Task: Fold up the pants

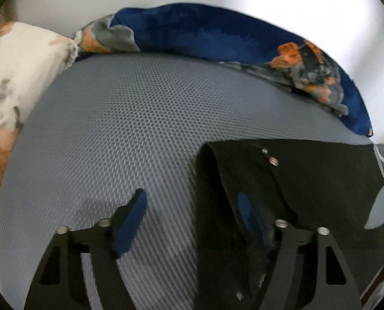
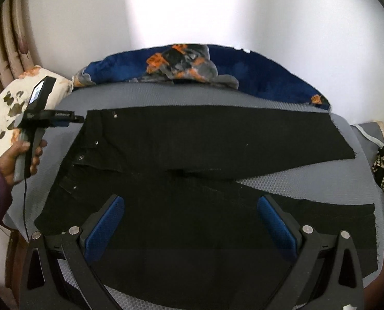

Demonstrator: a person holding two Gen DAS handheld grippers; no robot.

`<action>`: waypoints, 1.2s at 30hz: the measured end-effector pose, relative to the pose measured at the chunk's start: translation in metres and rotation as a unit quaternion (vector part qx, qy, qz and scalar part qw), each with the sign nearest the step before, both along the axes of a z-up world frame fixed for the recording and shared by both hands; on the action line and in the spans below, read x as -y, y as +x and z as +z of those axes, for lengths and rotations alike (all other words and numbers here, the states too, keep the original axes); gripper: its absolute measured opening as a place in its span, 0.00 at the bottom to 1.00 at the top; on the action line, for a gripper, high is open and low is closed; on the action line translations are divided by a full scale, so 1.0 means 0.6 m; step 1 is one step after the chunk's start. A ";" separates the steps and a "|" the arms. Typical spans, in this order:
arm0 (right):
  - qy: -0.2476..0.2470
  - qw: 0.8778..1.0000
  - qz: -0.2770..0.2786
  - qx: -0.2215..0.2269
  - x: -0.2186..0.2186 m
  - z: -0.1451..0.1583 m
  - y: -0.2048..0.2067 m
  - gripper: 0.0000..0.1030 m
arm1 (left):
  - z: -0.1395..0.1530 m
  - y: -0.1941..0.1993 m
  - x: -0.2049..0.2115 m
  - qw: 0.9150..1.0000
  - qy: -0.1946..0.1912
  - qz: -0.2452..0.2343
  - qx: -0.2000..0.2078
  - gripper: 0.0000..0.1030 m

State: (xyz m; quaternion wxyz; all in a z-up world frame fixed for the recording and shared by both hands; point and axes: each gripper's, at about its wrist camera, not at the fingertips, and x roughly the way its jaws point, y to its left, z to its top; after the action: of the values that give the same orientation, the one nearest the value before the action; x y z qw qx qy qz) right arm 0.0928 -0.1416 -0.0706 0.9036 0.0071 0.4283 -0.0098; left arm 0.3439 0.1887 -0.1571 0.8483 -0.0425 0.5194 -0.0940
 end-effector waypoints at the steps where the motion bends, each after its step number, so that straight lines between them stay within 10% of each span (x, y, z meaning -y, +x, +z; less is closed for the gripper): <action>1: -0.001 1.000 0.000 -0.003 -0.001 -0.004 0.003 0.99 | -0.009 0.014 0.001 1.000 -0.008 -0.010 -0.002 0.61; 8: 0.018 1.000 -0.003 -0.024 0.013 -0.024 0.027 0.99 | -0.047 0.077 0.030 0.997 -0.052 -0.047 -0.030 0.61; 11: 0.044 0.999 -0.010 -0.025 0.034 -0.023 0.043 0.99 | -0.038 0.082 0.035 0.995 -0.077 -0.054 -0.025 0.26; 21: 0.223 0.973 -0.062 -0.026 0.171 -0.031 0.152 0.85 | 0.087 -0.084 0.057 0.992 -0.083 -0.044 0.081 0.16; 31: 0.412 0.901 -0.100 -0.095 0.258 -0.098 0.312 0.73 | 0.131 -0.254 0.075 0.988 -0.127 -0.040 0.078 0.17; 33: 0.430 0.889 -0.114 -0.110 0.267 -0.118 0.334 0.64 | 0.127 -0.269 0.070 0.987 -0.141 -0.032 0.069 0.17; 36: 0.431 0.883 -0.135 -0.128 0.275 -0.139 0.352 0.22 | 0.124 -0.280 0.066 0.986 -0.152 -0.025 0.055 0.17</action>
State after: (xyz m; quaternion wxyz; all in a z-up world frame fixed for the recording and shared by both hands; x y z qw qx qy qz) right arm 0.3039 -0.3069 -0.1541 0.7388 0.4521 0.4969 0.0531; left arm 0.1757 0.1493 -0.0828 0.8565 -0.1530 0.4524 -0.1956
